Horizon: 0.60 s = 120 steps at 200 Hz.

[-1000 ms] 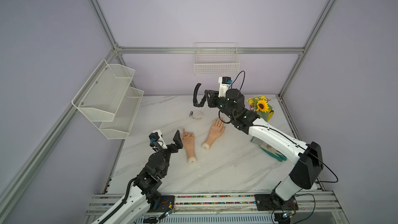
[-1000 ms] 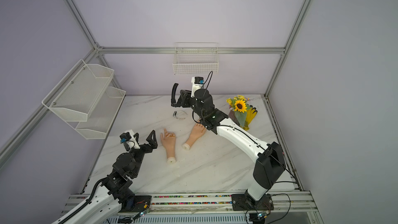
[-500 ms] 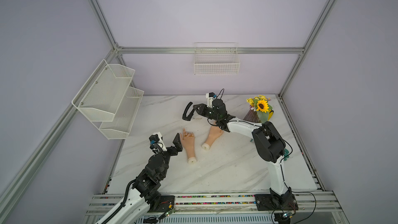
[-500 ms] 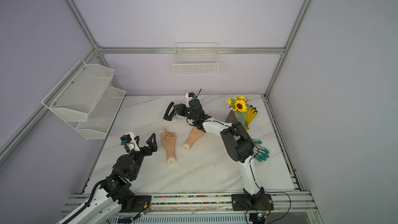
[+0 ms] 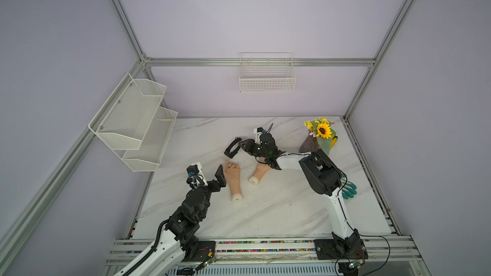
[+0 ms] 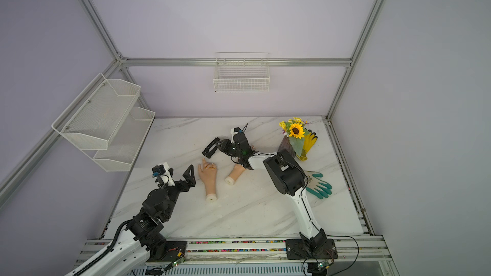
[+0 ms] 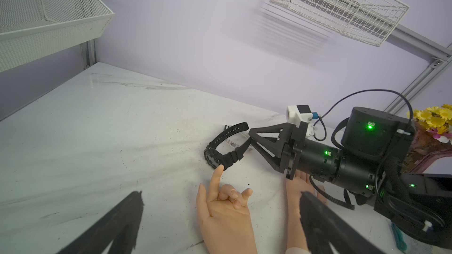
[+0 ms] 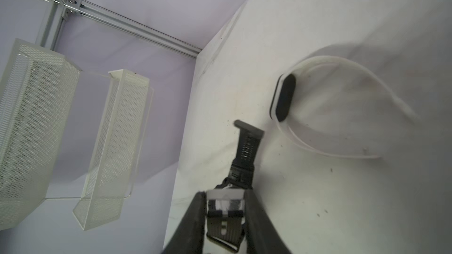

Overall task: Take off the watch
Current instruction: Place the watch at the center of the board.

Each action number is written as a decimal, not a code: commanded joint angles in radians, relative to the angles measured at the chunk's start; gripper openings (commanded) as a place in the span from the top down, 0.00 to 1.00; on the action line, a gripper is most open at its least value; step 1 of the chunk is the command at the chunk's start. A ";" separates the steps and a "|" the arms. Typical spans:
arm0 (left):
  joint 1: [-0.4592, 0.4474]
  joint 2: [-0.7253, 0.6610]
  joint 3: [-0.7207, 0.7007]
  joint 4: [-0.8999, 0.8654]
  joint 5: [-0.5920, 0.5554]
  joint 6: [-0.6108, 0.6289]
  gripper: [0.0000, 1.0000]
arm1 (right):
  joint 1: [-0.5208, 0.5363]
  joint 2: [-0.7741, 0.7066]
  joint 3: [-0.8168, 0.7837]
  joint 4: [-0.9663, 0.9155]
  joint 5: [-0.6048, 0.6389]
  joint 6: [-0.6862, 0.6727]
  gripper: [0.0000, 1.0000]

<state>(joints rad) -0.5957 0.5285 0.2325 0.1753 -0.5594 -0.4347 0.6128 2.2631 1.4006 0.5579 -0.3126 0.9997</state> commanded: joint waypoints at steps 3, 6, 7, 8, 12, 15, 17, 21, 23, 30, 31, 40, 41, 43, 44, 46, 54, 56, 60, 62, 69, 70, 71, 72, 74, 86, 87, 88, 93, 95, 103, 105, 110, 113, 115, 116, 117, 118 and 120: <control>0.007 0.023 0.036 -0.021 -0.050 0.016 0.00 | 0.006 -0.116 -0.053 -0.019 0.077 -0.013 0.58; 0.007 0.026 0.041 -0.027 -0.052 0.019 0.00 | 0.005 -0.124 -0.059 -0.023 0.083 -0.015 0.57; 0.007 0.028 0.042 -0.028 -0.053 0.021 0.00 | 0.005 -0.132 -0.065 -0.027 0.088 -0.019 0.56; 0.007 0.029 0.043 -0.030 -0.054 0.021 0.00 | 0.005 -0.132 -0.065 -0.027 0.088 -0.019 0.56; 0.007 0.034 0.048 -0.037 -0.057 0.029 0.00 | 0.004 -0.154 -0.078 -0.034 0.099 -0.027 0.54; 0.007 0.037 0.052 -0.040 -0.059 0.033 0.00 | 0.004 -0.169 -0.086 -0.038 0.106 -0.034 0.54; 0.007 0.039 0.056 -0.045 -0.061 0.035 0.00 | 0.004 -0.178 -0.092 -0.040 0.111 -0.037 0.53; 0.007 0.044 0.060 -0.050 -0.064 0.038 0.00 | 0.005 -0.194 -0.098 -0.045 0.118 -0.045 0.53; 0.007 0.046 0.063 -0.052 -0.066 0.040 0.00 | 0.004 -0.209 -0.105 -0.052 0.126 -0.054 0.52; 0.006 0.053 0.070 -0.058 -0.070 0.047 0.00 | 0.004 -0.249 -0.118 -0.069 0.155 -0.079 0.50; 0.007 0.054 0.070 -0.058 -0.071 0.047 0.00 | 0.004 -0.254 -0.120 -0.073 0.159 -0.085 0.50; 0.007 0.059 0.076 -0.059 -0.074 0.059 0.00 | 0.005 -0.297 -0.134 -0.094 0.189 -0.117 0.49; 0.007 0.060 0.076 -0.057 -0.075 0.061 0.00 | 0.005 -0.305 -0.136 -0.097 0.193 -0.119 0.49; 0.007 0.061 0.078 -0.056 -0.077 0.063 0.00 | 0.006 -0.323 -0.142 -0.107 0.205 -0.130 0.48; 0.007 0.062 0.078 -0.056 -0.078 0.063 0.00 | 0.006 -0.323 -0.142 -0.107 0.205 -0.130 0.48; 0.007 0.062 0.079 -0.055 -0.080 0.065 0.00 | 0.007 -0.336 -0.144 -0.111 0.213 -0.137 0.48; 0.007 0.065 0.085 -0.053 -0.088 0.073 0.00 | 0.008 -0.382 -0.164 -0.126 0.239 -0.162 0.46; 0.007 0.065 0.085 -0.053 -0.090 0.077 0.00 | 0.008 -0.401 -0.171 -0.130 0.246 -0.170 0.46; 0.006 0.068 0.086 -0.051 -0.093 0.083 0.00 | 0.008 -0.425 -0.184 -0.134 0.258 -0.183 0.45; 0.006 0.068 0.086 -0.048 -0.095 0.088 0.00 | 0.007 -0.439 -0.190 -0.136 0.263 -0.189 0.45; 0.007 0.071 0.088 -0.040 -0.101 0.101 0.00 | 0.008 -0.485 -0.209 -0.144 0.286 -0.216 0.45; 0.007 0.071 0.088 -0.039 -0.102 0.102 0.00 | 0.008 -0.493 -0.211 -0.145 0.289 -0.220 0.45; 0.007 0.072 0.088 -0.037 -0.103 0.104 0.00 | 0.008 -0.500 -0.214 -0.147 0.291 -0.223 0.45; 0.007 0.072 0.088 -0.036 -0.105 0.106 0.00 | 0.009 -0.506 -0.215 -0.148 0.296 -0.229 0.44; 0.007 0.073 0.088 -0.033 -0.108 0.110 0.00 | 0.011 -0.520 -0.220 -0.151 0.303 -0.238 0.44; 0.007 0.079 0.087 -0.017 -0.127 0.138 0.00 | 0.026 -0.603 -0.258 -0.162 0.381 -0.306 0.44; 0.007 0.079 0.087 -0.015 -0.128 0.140 0.00 | 0.028 -0.611 -0.261 -0.163 0.389 -0.311 0.43; 0.007 0.079 0.087 -0.015 -0.130 0.143 0.00 | 0.030 -0.619 -0.264 -0.163 0.397 -0.317 0.43; 0.007 0.083 0.086 -0.007 -0.140 0.154 0.00 | 0.037 -0.657 -0.281 -0.166 0.439 -0.347 0.43; 0.007 0.083 0.085 -0.004 -0.145 0.161 0.00 | 0.043 -0.675 -0.288 -0.167 0.455 -0.359 0.43; 0.007 0.090 0.082 0.009 -0.165 0.183 0.00 | 0.057 -0.742 -0.320 -0.159 0.514 -0.403 0.43; 0.007 0.091 0.082 0.012 -0.170 0.187 0.00 | 0.060 -0.760 -0.329 -0.156 0.529 -0.416 0.43; 0.007 0.099 0.078 0.024 -0.185 0.201 0.00 | 0.068 -0.803 -0.356 -0.145 0.562 -0.444 0.42; 0.007 0.102 0.075 0.033 -0.191 0.208 0.00 | 0.071 -0.830 -0.373 -0.137 0.581 -0.461 0.42; 0.008 0.105 0.073 0.039 -0.196 0.214 0.00 | 0.071 -0.849 -0.384 -0.131 0.591 -0.472 0.42; 0.007 0.107 0.072 0.042 -0.199 0.214 0.00 | 0.073 -0.858 -0.389 -0.129 0.597 -0.475 0.42; 0.007 0.108 0.071 0.046 -0.202 0.215 0.00 | 0.074 -0.867 -0.395 -0.126 0.602 -0.481 0.42; 0.007 0.110 0.069 0.051 -0.205 0.215 0.00 | 0.074 -0.876 -0.401 -0.124 0.607 -0.487 0.42; 0.008 0.113 0.066 0.059 -0.210 0.238 0.00 | 0.074 -0.890 -0.413 -0.119 0.617 -0.498 0.42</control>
<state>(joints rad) -0.5957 0.6201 0.2901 0.1406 -0.6746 -0.2966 0.6548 1.5352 1.0958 0.4343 0.0978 0.6922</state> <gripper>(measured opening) 0.999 0.577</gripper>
